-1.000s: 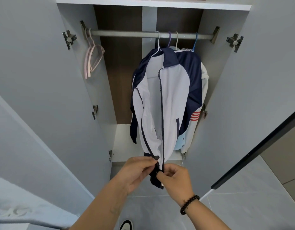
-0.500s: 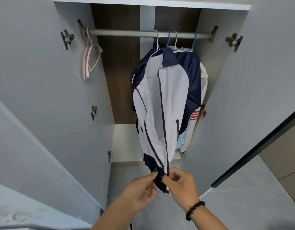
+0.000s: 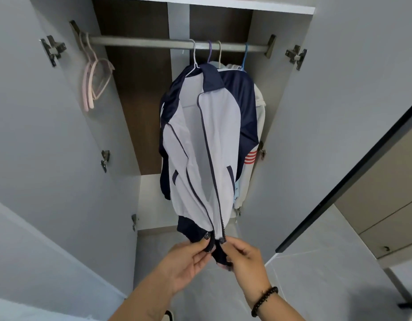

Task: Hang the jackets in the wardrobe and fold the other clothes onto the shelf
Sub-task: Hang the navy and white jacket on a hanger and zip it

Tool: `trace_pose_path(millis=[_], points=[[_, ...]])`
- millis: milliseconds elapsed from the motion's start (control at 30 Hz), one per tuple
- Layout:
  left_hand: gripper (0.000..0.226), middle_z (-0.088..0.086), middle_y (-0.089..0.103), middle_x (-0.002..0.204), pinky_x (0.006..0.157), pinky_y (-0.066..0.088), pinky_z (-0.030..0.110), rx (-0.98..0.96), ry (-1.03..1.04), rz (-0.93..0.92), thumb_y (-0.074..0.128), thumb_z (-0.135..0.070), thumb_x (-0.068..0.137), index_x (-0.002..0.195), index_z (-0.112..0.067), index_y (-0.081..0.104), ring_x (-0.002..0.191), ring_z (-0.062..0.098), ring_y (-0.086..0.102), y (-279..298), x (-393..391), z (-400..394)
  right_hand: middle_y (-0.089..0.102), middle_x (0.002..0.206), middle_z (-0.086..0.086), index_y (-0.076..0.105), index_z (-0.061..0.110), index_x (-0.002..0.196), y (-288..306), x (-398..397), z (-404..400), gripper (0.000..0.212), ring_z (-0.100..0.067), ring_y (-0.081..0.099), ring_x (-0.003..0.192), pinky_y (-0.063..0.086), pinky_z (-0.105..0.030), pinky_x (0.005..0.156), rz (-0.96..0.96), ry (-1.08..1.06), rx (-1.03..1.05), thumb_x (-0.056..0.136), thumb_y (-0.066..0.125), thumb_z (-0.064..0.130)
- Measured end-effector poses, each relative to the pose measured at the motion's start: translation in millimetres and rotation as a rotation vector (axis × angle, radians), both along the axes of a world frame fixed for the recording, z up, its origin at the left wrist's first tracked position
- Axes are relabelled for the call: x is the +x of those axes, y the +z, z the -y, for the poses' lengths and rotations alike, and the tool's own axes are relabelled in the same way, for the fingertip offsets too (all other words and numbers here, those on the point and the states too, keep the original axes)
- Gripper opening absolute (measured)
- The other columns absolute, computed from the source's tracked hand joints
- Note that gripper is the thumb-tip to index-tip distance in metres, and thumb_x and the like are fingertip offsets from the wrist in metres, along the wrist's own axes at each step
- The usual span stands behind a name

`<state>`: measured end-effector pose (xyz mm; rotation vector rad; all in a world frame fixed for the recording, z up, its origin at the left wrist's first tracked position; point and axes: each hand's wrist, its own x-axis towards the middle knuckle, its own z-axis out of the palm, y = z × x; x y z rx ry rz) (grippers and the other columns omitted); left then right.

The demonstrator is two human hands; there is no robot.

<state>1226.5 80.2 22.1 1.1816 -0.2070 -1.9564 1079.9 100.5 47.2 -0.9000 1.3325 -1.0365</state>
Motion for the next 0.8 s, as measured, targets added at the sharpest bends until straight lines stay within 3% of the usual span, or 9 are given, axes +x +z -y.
trace_pose_path(millis=[100, 300, 400, 467, 533, 633, 733, 800], points=[[0.024, 0.019, 0.073, 0.100, 0.069, 0.060, 0.025, -0.056, 0.003, 0.010, 0.070, 0.003, 0.075, 0.099, 0.006, 0.070, 0.082, 0.020, 0.073, -0.7, -0.4, 2.5, 0.071, 0.080, -0.009, 0.076, 0.006, 0.086, -3.4, 0.4, 2.4, 0.017, -0.014, 0.064, 0.074, 0.055, -0.032, 0.072, 0.258, -0.016, 0.208, 0.089, 0.059, 0.007], [0.015, 0.021, 0.072, 0.098, 0.066, 0.060, 0.026, -0.085, 0.009, 0.028, 0.061, 0.009, 0.085, 0.098, 0.007, 0.069, 0.078, 0.021, 0.072, -2.3, -1.6, -5.7, 0.068, 0.085, -0.022, 0.071, -0.009, 0.091, -9.1, -5.5, 16.2, 0.017, -0.023, 0.064, 0.065, 0.055, -0.027, 0.057, 0.499, -0.051, 0.428, 0.077, 0.063, -0.012], [0.011, 0.020, 0.073, 0.095, 0.063, 0.060, 0.024, -0.103, -0.023, 0.089, 0.066, 0.005, 0.081, 0.089, 0.002, 0.073, 0.075, 0.019, 0.073, 0.1, 2.2, -7.7, 0.071, 0.082, -0.023, 0.066, -0.013, 0.090, -6.9, -8.0, 19.6, 0.023, -0.022, 0.070, 0.063, 0.055, -0.023, 0.052, 0.528, -0.009, 0.465, 0.066, 0.066, -0.013], [0.010, 0.020, 0.073, 0.095, 0.060, 0.059, 0.023, -0.125, -0.025, 0.128, 0.070, 0.002, 0.076, 0.084, 0.000, 0.075, 0.076, 0.019, 0.073, 3.4, 6.5, -6.1, 0.071, 0.075, -0.018, 0.070, -0.010, 0.076, -5.1, -8.0, 18.5, 0.009, -0.018, 0.069, 0.058, 0.054, -0.020, 0.050, 0.522, 0.020, 0.491, 0.069, 0.065, -0.012], [0.019, 0.021, 0.073, 0.097, 0.059, 0.058, 0.021, -0.153, -0.002, 0.140, 0.073, -0.001, 0.069, 0.088, 0.001, 0.075, 0.079, 0.019, 0.074, 7.2, 11.2, -2.6, 0.070, 0.068, -0.016, 0.071, -0.008, 0.064, -8.3, -8.3, 15.5, 0.017, -0.017, 0.067, 0.052, 0.053, -0.020, 0.047, 0.518, -0.002, 0.540, 0.077, 0.063, -0.015], [0.034, 0.022, 0.072, 0.101, 0.061, 0.057, 0.020, -0.188, 0.036, 0.109, 0.072, 0.001, 0.068, 0.102, 0.006, 0.070, 0.083, 0.020, 0.074, 10.4, 16.5, 3.0, 0.070, 0.070, -0.018, 0.070, -0.011, 0.066, -12.5, -8.8, 10.0, 0.014, -0.019, 0.066, 0.052, 0.055, -0.020, 0.049, 0.531, -0.034, 0.597, 0.076, 0.063, -0.018], [0.036, 0.023, 0.071, 0.104, 0.063, 0.058, 0.022, -0.209, 0.000, 0.091, 0.070, 0.008, 0.070, 0.106, 0.008, 0.066, 0.086, 0.022, 0.073, 13.2, 18.5, 4.8, 0.070, 0.076, -0.020, 0.072, -0.011, 0.069, -11.6, -11.9, 7.0, 0.007, -0.021, 0.068, 0.057, 0.057, -0.025, 0.056, 0.561, 0.003, 0.622, 0.064, 0.069, -0.015], [0.038, 0.021, 0.072, 0.099, 0.061, 0.057, 0.022, -0.217, -0.037, 0.117, 0.071, 0.008, 0.068, 0.106, 0.007, 0.067, 0.080, 0.020, 0.073, 14.8, 18.8, 4.9, 0.067, 0.072, -0.019, 0.073, -0.007, 0.068, -9.0, -14.6, 5.7, 0.010, -0.019, 0.063, 0.054, 0.056, -0.024, 0.050, 0.520, 0.054, 0.621, 0.058, 0.074, -0.009]])
